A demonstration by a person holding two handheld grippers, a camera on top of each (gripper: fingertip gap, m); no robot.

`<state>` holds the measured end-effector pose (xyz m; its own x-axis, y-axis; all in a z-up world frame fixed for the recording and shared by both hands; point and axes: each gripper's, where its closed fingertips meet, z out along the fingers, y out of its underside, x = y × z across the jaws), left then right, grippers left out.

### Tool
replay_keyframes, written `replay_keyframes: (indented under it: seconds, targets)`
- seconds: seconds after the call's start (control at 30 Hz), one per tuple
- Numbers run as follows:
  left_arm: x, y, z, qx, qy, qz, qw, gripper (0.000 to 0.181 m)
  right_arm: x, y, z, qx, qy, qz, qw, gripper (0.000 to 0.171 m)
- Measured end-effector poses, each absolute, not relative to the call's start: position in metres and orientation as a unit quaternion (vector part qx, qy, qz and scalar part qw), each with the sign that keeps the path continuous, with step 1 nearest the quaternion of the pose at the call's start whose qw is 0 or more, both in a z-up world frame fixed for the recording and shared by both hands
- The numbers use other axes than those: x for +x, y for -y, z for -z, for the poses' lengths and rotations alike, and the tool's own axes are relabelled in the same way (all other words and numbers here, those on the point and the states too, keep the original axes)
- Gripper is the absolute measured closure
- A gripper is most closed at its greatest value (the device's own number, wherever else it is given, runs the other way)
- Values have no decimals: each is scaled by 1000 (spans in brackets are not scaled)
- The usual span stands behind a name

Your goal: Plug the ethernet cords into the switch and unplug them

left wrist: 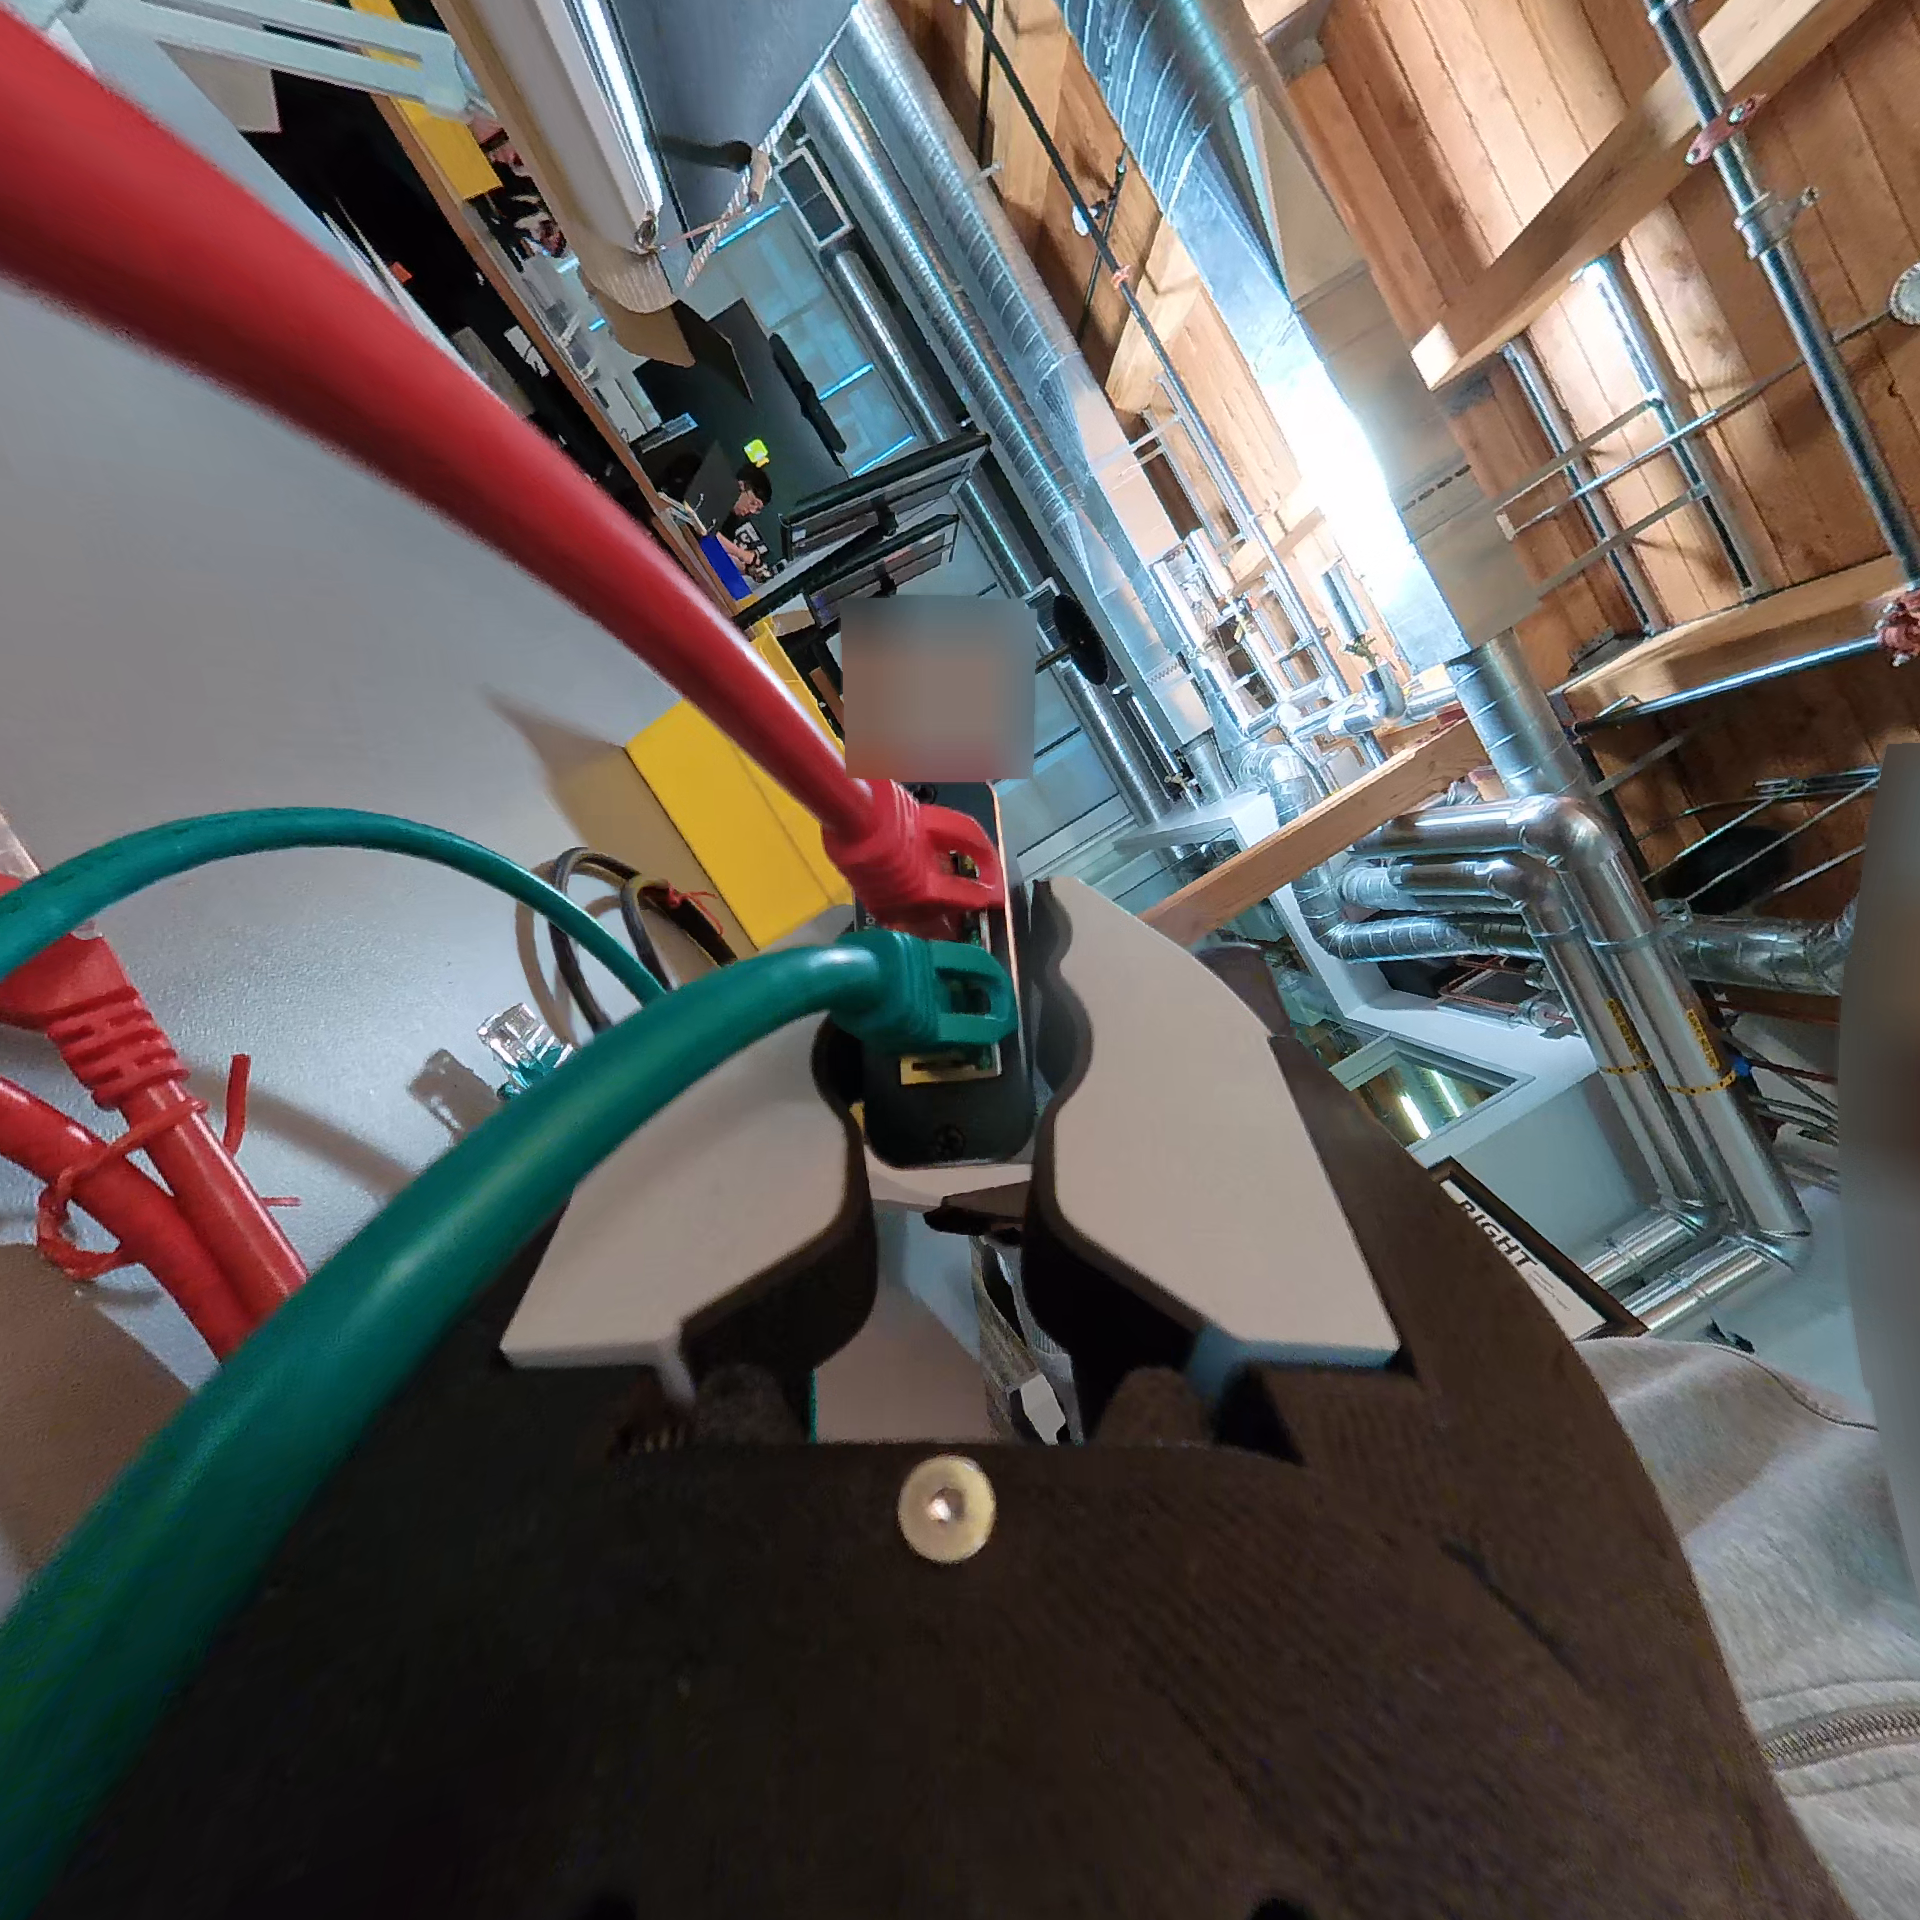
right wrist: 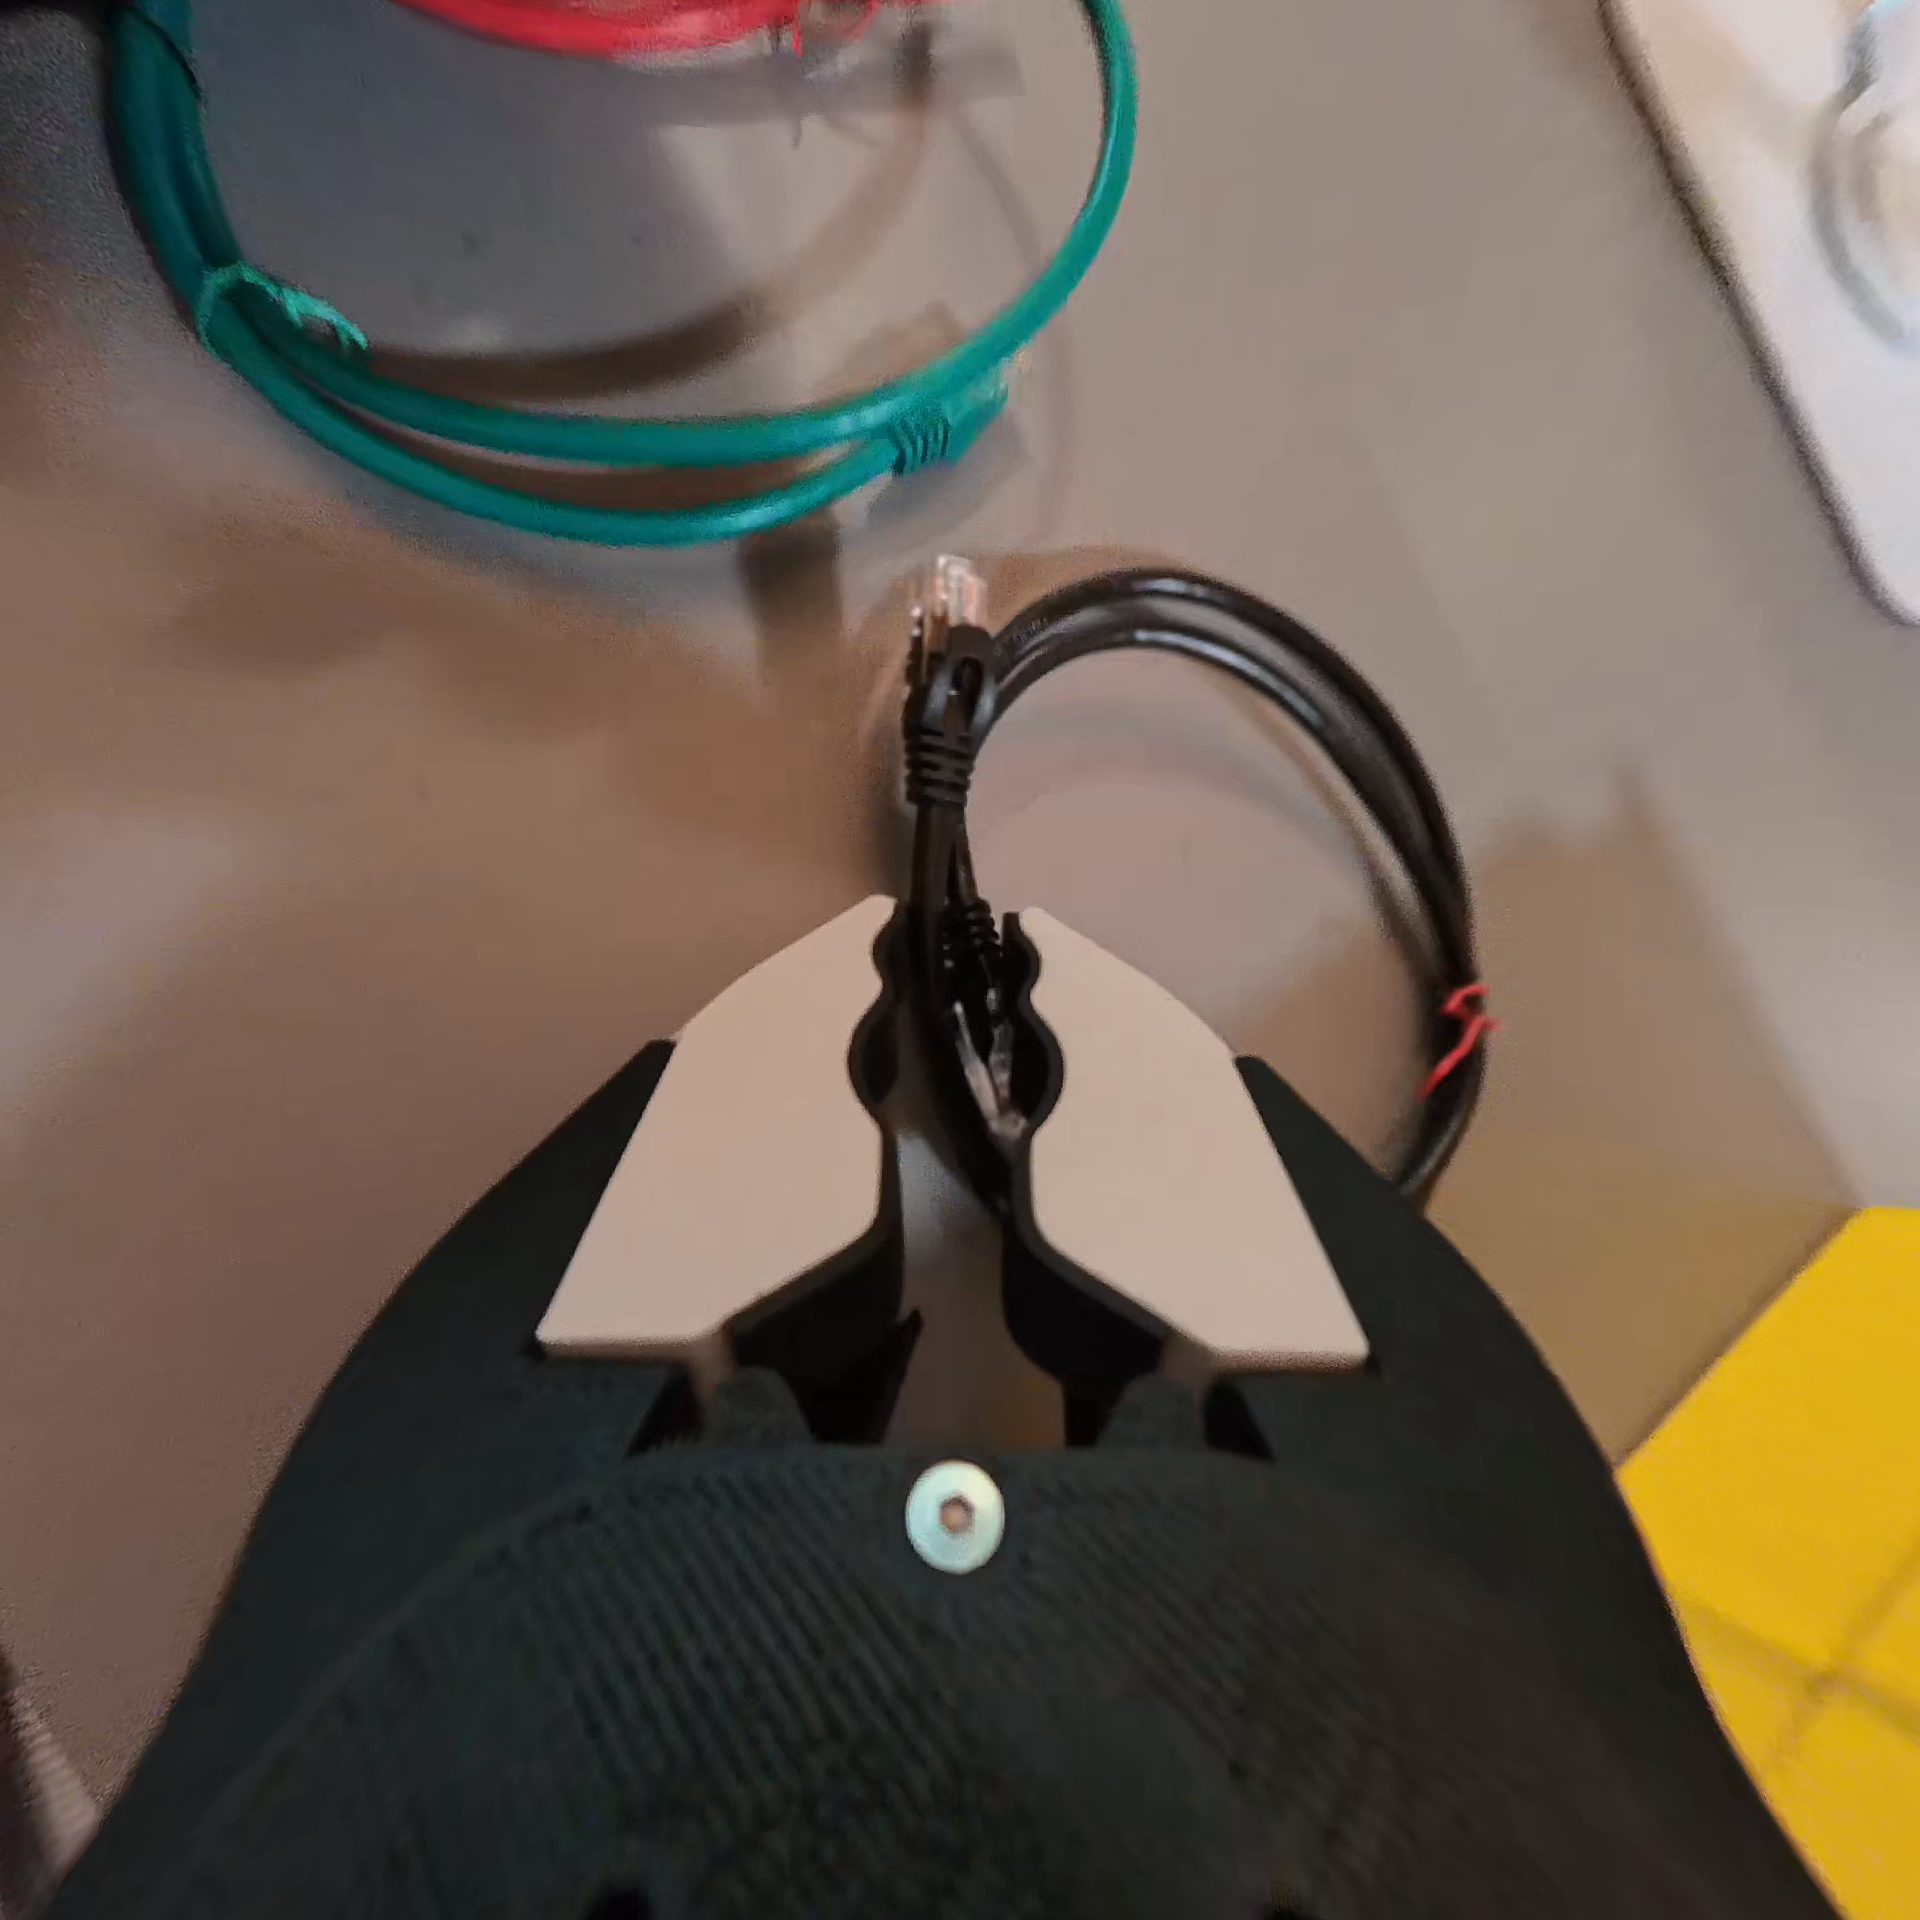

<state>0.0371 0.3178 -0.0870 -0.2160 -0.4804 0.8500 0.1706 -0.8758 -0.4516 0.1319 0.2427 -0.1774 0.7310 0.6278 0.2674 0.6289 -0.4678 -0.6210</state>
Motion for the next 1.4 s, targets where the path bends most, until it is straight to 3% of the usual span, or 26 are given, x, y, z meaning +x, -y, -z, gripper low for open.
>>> replay_keyframes:
  seconds: [0.03, 0.2, 0.33, 0.43, 0.53, 0.7, 1.0, 1.1, 1.27, 1.4]
  targets:
    - [37, -318, 87, -589, -130, 769, 212, 152, 129, -245, 166, -849, 359, -7, 388, 155]
    - [36, -320, 87, -587, -123, 772, 210, 152, 138, -241, 75, -801, 274, -51, 530, 155]
    - [35, -321, 87, -587, -119, 773, 210, 150, 191, -206, -27, -740, 203, 25, 640, 155]
    - [35, -321, 87, -587, -120, 773, 209, 152, 245, -177, -65, -723, 146, 96, 668, 156]
    - [35, -320, 88, -587, -121, 773, 210, 151, 306, -154, -44, -741, 82, 176, 643, 155]
    - [36, -321, 89, -591, -121, 768, 214, 152, 354, -145, 20, -776, 8, 155, 612, 157]
    - [37, -321, 90, -594, -120, 766, 216, 152, 364, -161, 107, -866, -7, 90, 492, 152]
    - [36, -321, 89, -592, -121, 767, 214, 152, 364, -164, 93, -841, -1, 98, 532, 134]
    - [36, -319, 89, -590, -123, 771, 207, 152, 356, -162, 56, -774, 12, 108, 624, 150]
    - [37, -318, 88, -588, -126, 772, 208, 152, 341, -163, 46, -751, 36, 111, 650, 152]
